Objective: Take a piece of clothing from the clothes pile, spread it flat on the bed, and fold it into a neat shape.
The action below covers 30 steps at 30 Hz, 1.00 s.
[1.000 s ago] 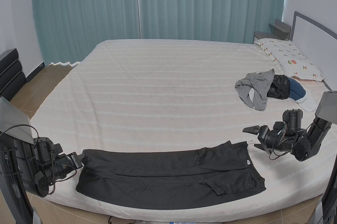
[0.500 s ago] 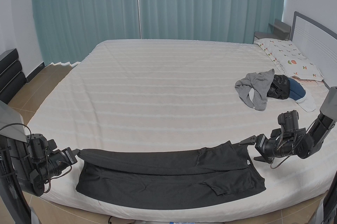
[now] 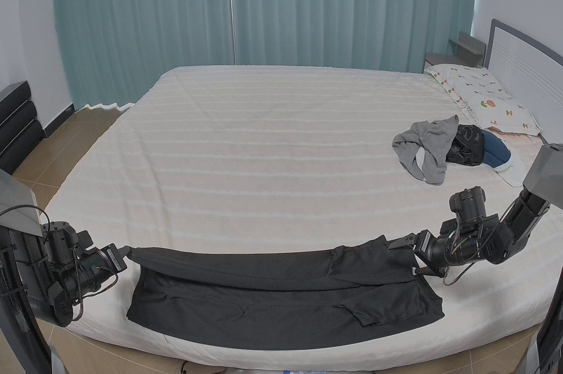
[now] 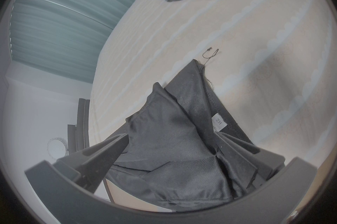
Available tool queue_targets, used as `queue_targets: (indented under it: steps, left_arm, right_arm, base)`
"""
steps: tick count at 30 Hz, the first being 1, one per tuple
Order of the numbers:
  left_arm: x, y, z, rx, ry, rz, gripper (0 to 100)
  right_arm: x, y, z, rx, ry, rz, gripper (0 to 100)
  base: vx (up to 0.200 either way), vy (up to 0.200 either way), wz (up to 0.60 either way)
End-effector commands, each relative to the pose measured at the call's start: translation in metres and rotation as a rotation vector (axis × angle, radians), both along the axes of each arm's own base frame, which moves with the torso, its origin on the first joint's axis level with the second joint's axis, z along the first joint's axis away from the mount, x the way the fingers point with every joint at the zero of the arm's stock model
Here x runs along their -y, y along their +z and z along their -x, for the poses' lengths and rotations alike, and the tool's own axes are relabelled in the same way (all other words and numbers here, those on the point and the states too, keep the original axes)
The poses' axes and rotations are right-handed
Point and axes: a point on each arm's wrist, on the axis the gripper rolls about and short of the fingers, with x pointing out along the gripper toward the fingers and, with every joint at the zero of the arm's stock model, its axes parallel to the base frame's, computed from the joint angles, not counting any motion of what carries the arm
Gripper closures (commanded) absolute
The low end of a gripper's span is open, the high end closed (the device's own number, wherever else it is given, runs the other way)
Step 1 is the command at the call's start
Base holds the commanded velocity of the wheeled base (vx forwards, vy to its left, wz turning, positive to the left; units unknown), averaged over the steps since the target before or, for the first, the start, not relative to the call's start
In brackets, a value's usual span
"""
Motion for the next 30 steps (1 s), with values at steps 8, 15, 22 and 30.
queue_targets:
  steps: [8,15,22,30]
  left_arm:
    - [0.001,0.0,0.0,0.007,-0.003,-0.001,100]
    - [0.002,-0.001,0.001,0.002,-0.006,0.0,100]
    - [0.002,-0.001,0.0,0.004,-0.006,0.0,100]
    - [0.001,0.0,-0.001,0.007,-0.004,0.003,100]
  right_arm:
    - [0.001,-0.02,-0.006,-0.046,-0.001,0.044,0]
    - [0.0,-0.024,-0.016,-0.035,-0.003,0.044,0]
    - [0.0,-0.025,-0.016,-0.038,-0.003,0.044,100]
    - [0.001,-0.018,-0.017,-0.016,-0.012,0.034,100]
  base:
    - [0.0,0.0,0.0]
    - [0.0,0.0,0.0]
    - [0.0,0.0,0.0]
    - [0.0,0.0,0.0]
